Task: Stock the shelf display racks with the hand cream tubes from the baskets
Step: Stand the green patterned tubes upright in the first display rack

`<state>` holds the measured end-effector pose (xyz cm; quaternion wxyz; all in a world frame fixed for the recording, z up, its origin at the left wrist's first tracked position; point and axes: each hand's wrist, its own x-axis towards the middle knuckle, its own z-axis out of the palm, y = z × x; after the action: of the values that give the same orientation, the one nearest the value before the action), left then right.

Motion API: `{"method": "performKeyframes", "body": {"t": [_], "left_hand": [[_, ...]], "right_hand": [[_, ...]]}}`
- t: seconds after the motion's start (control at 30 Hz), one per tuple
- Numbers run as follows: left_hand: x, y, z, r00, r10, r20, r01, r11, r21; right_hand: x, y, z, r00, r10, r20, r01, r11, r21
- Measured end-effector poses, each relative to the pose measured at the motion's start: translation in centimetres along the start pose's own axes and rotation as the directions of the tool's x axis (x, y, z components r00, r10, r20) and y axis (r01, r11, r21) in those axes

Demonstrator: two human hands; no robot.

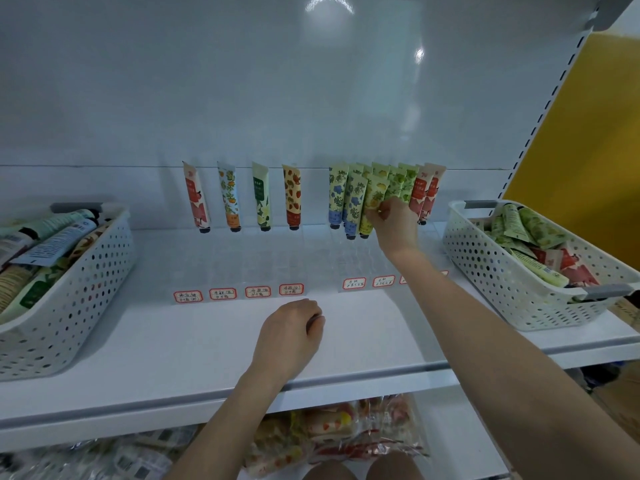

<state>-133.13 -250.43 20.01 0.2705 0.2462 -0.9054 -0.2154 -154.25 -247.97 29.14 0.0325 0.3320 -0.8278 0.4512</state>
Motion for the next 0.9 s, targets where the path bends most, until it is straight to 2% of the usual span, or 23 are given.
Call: {"method": "performKeyframes", "body": {"t": [0.43,0.77,0.9], "left_hand": [[0.0,0.0,0.2,1.0,-0.008,-0.002,0.008,1.0,0.004],[0.0,0.2,0.0,1.0,0.003,-0.003,-0.003,1.0,0.008],[0.0,0.4,-0.2,1.0,0.008,0.02,-0.009,1.0,0.024]], "right_hand": [[0.2,-0.1,0.0,1.0,-0.007,0.002,0.007,0.997,-0.083],[-0.6,0.2,-0.1,1.0,0.014,0.005,-0.014,1.0,-0.02],[-1.3,0.6,-0.7,0.998,0.05,0.037,-0.045,0.991,-0.125]]}}
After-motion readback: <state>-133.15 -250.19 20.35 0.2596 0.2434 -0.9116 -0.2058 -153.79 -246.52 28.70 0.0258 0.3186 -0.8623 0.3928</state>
